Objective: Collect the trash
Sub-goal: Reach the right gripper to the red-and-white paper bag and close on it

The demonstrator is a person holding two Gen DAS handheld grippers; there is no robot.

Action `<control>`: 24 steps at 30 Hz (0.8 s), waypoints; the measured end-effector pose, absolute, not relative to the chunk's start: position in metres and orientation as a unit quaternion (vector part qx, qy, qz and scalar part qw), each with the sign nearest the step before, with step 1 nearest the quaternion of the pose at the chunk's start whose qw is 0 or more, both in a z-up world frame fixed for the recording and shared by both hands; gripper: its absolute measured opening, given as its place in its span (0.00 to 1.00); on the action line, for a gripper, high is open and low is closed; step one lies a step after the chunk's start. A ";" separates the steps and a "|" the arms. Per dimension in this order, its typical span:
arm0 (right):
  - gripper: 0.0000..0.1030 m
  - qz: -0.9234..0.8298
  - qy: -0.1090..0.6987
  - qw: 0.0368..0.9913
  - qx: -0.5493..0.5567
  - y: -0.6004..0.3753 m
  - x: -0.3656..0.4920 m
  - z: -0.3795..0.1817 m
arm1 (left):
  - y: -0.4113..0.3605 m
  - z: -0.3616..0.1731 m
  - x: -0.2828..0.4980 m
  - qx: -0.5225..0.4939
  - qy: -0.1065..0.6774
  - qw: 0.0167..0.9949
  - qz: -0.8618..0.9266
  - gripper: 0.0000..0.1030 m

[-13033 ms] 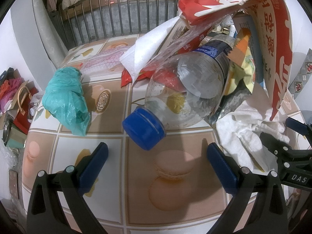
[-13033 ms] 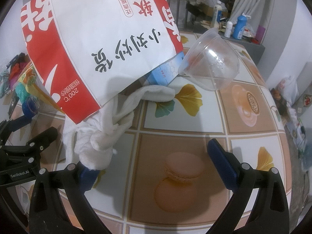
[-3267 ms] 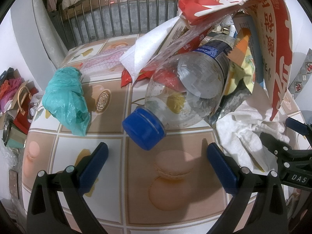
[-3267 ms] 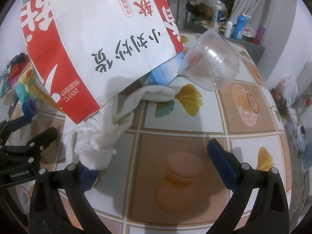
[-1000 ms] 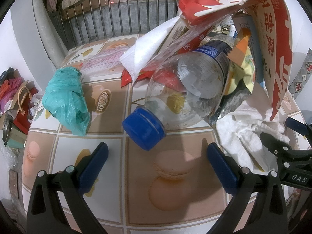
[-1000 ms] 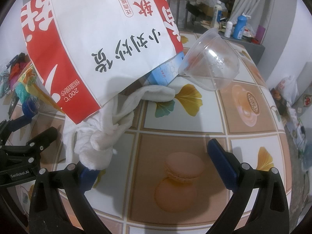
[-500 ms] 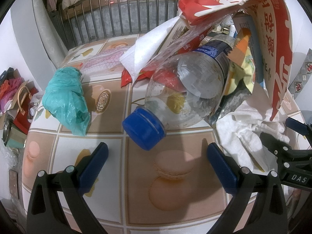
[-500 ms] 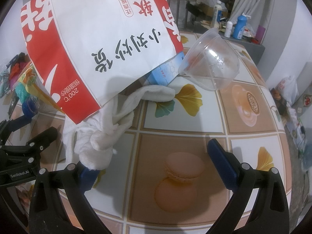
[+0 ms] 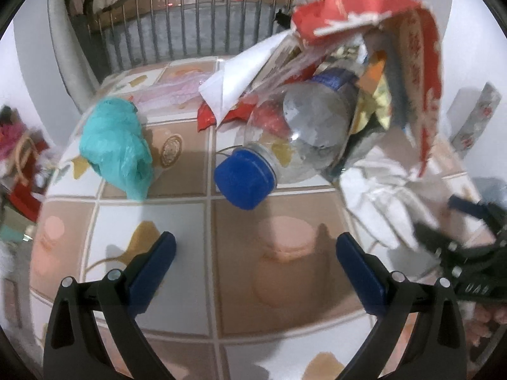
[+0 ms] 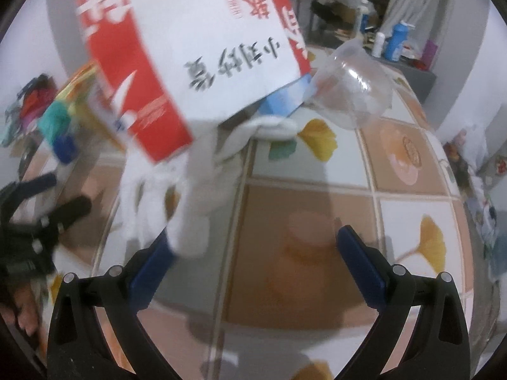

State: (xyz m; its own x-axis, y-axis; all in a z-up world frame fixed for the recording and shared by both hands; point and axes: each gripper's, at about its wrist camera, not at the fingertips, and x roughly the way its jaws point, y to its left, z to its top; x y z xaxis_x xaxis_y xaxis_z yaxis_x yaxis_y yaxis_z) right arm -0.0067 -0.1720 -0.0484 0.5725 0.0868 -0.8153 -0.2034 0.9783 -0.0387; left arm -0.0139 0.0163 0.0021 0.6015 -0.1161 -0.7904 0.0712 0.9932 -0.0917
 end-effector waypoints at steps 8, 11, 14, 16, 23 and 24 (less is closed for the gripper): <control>0.92 0.090 0.327 0.931 -0.135 -0.165 -0.090 0.011 | 0.062 0.043 -0.041 -0.074 0.380 0.920 -0.061 0.96; 0.92 0.085 0.279 0.941 -0.169 -0.151 -0.097 0.036 | 0.072 0.055 -0.043 -0.077 0.350 0.933 -0.034 0.96; 0.92 0.077 0.249 0.942 -0.211 -0.133 -0.084 0.054 | 0.081 0.055 -0.039 -0.108 0.350 0.930 -0.031 0.96; 0.92 0.084 0.240 0.941 -0.225 -0.118 -0.074 0.062 | 0.081 0.054 -0.044 -0.120 0.354 0.927 -0.033 0.96; 0.64 0.079 0.261 0.934 -0.233 -0.095 -0.025 0.065 | 0.082 0.055 -0.052 -0.122 0.341 0.932 -0.026 0.96; 0.55 0.077 0.269 0.932 -0.230 -0.097 -0.017 0.062 | 0.082 0.056 -0.053 -0.123 0.339 0.932 -0.026 0.96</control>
State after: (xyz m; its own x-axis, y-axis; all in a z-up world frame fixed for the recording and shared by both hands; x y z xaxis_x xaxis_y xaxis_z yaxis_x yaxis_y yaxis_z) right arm -0.0173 -0.0966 0.0623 0.8429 0.0204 -0.5376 -0.2681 0.8823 -0.3869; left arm -0.0529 0.0822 0.0562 0.7692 -0.1321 -0.6252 -0.0342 0.9685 -0.2467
